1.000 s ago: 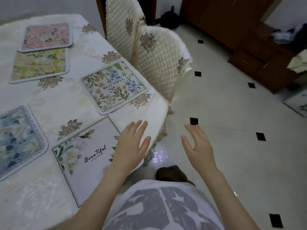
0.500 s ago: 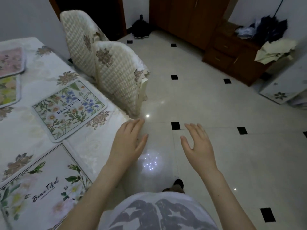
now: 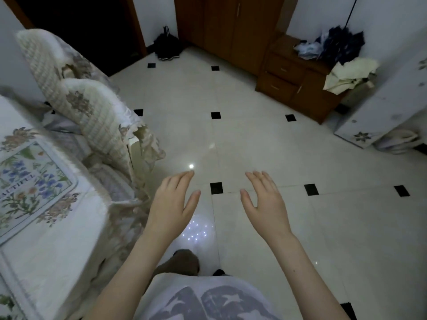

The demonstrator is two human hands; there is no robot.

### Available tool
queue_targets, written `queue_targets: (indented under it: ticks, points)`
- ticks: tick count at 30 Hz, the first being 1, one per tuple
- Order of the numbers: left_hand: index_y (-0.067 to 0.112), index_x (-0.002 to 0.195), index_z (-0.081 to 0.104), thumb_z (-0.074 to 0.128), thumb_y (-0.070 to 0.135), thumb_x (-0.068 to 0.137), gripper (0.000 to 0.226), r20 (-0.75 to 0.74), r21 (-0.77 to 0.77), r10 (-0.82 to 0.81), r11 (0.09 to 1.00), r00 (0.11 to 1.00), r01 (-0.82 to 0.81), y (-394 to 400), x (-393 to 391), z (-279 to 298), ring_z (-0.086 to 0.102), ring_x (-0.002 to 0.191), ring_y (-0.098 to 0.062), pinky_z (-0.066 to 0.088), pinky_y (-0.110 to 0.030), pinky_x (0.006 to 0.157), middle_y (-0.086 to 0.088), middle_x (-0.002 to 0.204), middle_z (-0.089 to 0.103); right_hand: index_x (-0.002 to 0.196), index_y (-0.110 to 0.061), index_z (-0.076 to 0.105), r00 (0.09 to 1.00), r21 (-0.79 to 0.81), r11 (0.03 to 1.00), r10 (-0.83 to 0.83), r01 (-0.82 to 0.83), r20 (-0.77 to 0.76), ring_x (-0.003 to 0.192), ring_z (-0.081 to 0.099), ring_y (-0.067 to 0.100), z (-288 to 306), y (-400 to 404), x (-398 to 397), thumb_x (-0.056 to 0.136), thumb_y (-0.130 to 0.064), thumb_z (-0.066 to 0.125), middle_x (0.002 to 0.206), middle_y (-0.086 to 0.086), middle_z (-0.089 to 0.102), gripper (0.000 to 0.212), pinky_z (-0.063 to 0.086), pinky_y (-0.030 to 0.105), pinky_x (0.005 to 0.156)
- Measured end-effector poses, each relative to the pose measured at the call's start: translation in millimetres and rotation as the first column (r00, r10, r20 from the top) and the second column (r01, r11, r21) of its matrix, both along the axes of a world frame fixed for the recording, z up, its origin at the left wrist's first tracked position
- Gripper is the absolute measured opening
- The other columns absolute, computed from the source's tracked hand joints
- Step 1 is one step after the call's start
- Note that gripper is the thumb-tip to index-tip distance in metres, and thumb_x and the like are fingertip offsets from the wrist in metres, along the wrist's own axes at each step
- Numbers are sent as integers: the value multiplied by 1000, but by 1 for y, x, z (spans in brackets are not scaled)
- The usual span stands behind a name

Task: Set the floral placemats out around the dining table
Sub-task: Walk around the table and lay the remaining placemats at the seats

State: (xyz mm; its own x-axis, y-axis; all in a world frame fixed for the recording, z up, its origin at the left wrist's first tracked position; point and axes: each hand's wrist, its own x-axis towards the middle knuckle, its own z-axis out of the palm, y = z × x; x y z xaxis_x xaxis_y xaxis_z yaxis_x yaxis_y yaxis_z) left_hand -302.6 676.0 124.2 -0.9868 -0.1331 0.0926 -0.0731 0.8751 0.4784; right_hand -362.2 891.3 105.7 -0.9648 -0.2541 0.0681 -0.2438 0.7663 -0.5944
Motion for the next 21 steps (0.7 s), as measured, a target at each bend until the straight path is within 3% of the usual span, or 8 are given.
queue_targets:
  ticks: [12,21]
  points:
    - [15,134,44,38,40,93,48,-14,37,49,998,999,-48,-62,-171,-16,44,120,-18,32,-28,103,-2,131,54,141,-23,40,996,19,996,88,-89,17,144,23,17,-11,-68,-177,95,-34,47,150,1,38,48,21,34,117]
    - [11,132,47,33,43,92,53,-89,8,32,999,996,-31,-154,-331,16,49,116,-23,38,-33,101,-5,128,56,141,-22,40,992,45,993,113,-111,-58,142,28,17,23,-156,-338,95,-35,45,149,1,40,49,20,30,115]
